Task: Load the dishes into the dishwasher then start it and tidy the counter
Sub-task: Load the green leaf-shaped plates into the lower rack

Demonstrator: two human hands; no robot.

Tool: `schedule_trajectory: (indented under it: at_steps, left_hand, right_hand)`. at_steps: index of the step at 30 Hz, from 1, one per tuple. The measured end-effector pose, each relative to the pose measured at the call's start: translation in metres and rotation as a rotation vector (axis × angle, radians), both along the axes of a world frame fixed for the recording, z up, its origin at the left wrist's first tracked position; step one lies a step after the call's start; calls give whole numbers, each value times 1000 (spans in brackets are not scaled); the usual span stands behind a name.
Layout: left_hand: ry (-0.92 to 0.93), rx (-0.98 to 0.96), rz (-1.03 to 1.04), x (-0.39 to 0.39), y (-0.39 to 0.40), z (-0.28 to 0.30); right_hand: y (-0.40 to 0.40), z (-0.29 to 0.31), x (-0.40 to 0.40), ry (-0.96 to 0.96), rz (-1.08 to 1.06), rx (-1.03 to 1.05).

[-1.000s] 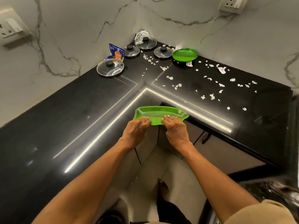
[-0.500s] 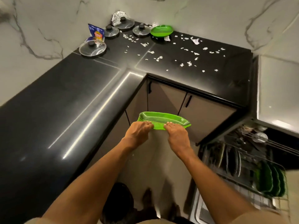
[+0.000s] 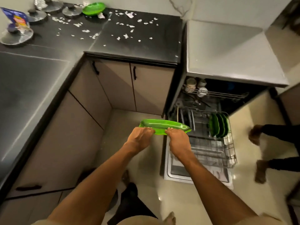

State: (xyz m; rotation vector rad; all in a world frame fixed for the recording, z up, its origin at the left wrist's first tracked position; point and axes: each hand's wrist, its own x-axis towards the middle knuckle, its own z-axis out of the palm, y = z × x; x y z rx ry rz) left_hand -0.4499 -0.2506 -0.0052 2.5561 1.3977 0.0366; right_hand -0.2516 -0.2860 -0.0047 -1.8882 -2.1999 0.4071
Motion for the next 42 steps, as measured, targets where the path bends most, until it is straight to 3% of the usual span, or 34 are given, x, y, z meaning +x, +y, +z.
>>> schedule_trajectory:
  at_steps: [10, 17, 26, 42]
  left_hand:
    - [106, -62, -112, 173, -123, 6]
    - [52, -69, -149, 251, -146, -7]
    - [42, -109, -137, 348, -99, -29]
    - [80, -260, 143, 515, -8, -34]
  right_hand:
    - [-139, 8, 159, -25, -151, -156]
    - [-165, 6, 236, -32, -218, -180]
    - [-122, -4, 330, -55, -230, -214]
    - [17, 8, 493, -124, -10, -247]
